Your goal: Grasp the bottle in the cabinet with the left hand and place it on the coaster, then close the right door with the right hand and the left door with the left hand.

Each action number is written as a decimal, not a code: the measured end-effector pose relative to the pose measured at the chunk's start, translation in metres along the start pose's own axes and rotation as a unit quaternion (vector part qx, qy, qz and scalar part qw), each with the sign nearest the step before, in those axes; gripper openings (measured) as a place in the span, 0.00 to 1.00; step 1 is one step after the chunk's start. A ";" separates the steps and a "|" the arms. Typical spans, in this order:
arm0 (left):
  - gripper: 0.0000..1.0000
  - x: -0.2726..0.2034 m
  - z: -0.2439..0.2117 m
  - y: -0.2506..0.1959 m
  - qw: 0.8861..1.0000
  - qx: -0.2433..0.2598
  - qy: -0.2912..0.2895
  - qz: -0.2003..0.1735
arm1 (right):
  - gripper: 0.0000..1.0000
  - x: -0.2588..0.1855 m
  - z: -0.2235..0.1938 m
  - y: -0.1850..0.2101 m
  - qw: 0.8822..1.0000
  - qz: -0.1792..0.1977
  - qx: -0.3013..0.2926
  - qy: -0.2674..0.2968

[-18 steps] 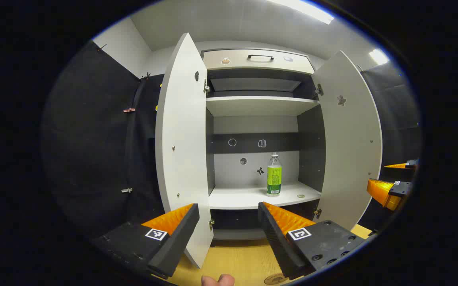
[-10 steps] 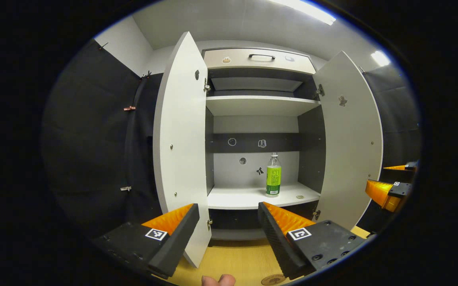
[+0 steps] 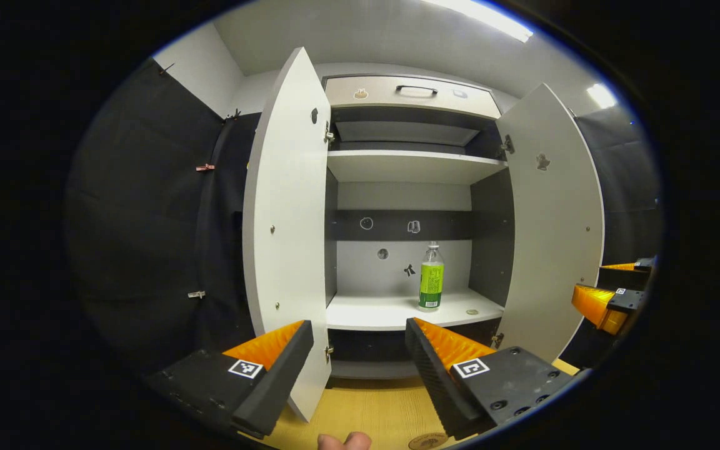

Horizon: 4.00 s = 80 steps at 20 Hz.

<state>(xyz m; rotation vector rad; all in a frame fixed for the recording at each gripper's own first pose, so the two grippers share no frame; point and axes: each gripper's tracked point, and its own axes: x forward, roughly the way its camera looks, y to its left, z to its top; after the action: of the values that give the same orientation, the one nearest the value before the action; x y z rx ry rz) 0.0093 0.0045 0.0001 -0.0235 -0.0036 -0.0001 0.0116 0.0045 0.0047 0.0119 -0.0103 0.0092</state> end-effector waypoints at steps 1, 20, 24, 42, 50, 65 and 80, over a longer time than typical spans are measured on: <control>0.95 0.003 0.001 0.001 1.000 0.004 0.000 0.000 | 0.97 0.000 0.000 0.001 1.000 0.001 0.002 -0.001; 0.95 0.093 -0.007 -0.090 0.998 -0.003 0.010 -0.059 | 0.98 -0.022 0.018 -0.038 1.000 0.012 0.020 -0.013; 0.95 0.143 -0.013 -0.119 0.998 -0.012 0.022 -0.066 | 0.97 -0.024 0.012 -0.050 0.999 0.019 0.041 -0.003; 0.95 0.362 -0.040 -0.182 0.997 -0.024 0.035 -0.063 | 0.98 -0.014 -0.038 -0.057 0.994 0.073 0.065 0.055; 0.90 0.398 -0.045 -0.191 0.997 -0.009 0.036 -0.067 | 0.98 -0.005 -0.050 -0.078 0.994 0.065 0.063 0.068; 0.77 0.225 -0.021 -0.155 0.993 0.006 -0.002 -0.114 | 0.98 -0.020 -0.027 -0.067 0.995 0.056 0.069 0.035; 0.77 0.035 -0.175 -0.137 0.989 -0.047 -0.001 -0.137 | 0.98 -0.035 0.022 -0.046 0.996 0.056 0.045 -0.060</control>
<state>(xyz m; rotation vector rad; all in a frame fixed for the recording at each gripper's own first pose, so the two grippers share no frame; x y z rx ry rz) 0.0446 -0.1369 -0.1717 -0.1180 -0.0091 -0.2753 -0.0233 -0.0420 0.0257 0.1025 -0.1315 0.1205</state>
